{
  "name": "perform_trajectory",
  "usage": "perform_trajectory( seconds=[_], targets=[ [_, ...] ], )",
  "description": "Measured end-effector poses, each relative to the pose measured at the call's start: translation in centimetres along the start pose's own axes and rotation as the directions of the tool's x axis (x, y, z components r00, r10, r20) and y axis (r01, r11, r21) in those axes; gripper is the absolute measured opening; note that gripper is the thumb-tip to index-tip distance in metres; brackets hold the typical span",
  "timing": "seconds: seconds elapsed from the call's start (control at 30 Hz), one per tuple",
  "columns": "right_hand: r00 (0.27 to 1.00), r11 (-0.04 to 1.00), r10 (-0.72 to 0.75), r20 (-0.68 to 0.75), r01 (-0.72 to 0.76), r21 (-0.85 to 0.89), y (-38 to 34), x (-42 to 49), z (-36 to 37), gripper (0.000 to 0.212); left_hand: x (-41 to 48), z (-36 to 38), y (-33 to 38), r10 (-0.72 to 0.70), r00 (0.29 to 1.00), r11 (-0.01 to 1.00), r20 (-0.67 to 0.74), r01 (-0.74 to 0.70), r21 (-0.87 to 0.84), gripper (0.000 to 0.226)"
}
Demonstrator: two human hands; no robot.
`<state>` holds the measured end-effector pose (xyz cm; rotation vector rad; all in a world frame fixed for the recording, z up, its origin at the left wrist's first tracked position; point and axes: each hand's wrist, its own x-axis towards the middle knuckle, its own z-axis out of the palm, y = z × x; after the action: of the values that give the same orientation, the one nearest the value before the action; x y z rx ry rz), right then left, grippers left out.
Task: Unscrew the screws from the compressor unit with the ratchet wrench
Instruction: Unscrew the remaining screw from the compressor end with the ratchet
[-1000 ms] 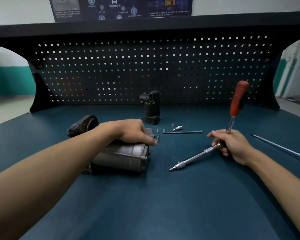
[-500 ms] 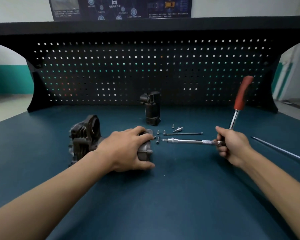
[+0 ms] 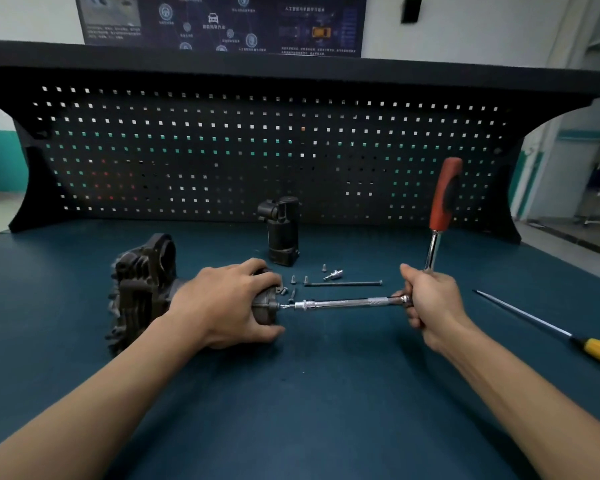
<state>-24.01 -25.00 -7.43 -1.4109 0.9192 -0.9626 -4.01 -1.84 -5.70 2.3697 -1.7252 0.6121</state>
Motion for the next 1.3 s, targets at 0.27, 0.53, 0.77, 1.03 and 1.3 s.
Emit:
perform_trajectory(
  seconds=[0.27, 0.53, 0.77, 1.03, 1.3],
  targets=[
    [1.000, 1.000, 0.017, 0.000, -0.017, 0.005, 0.05, -0.10, 0.05, 0.029, 0.07, 0.29, 0.00, -0.055, 0.998, 0.998, -0.008, 0.055, 0.001, 0.077],
    [0.999, 0.999, 0.037, 0.020, -0.037, -0.015, -0.01, -0.42, -0.13, 0.031, -0.11, 0.60, 0.24, -0.094, 0.995, 0.995, -0.044, 0.095, 0.033, 0.076],
    [0.992, 0.993, 0.116, 0.050, -0.116, 0.000, 0.14, -0.51, 0.11, 0.031, -0.13, 0.52, 0.23, -0.097, 0.994, 0.995, -0.050, 0.099, 0.032, 0.076],
    [0.991, 0.992, 0.122, 0.052, -0.121, -0.027, 0.11, -0.73, -0.07, 0.030, -0.27, 0.52, 0.13, -0.074, 0.996, 0.996, -0.051, 0.076, 0.050, 0.082],
    [0.989, 0.991, 0.133, 0.059, -0.131, -0.028, -0.05, -0.93, -0.13, 0.032, -0.23, 0.60, 0.06, -0.051, 0.996, 0.997, -0.074, 0.055, 0.049, 0.083]
  ],
)
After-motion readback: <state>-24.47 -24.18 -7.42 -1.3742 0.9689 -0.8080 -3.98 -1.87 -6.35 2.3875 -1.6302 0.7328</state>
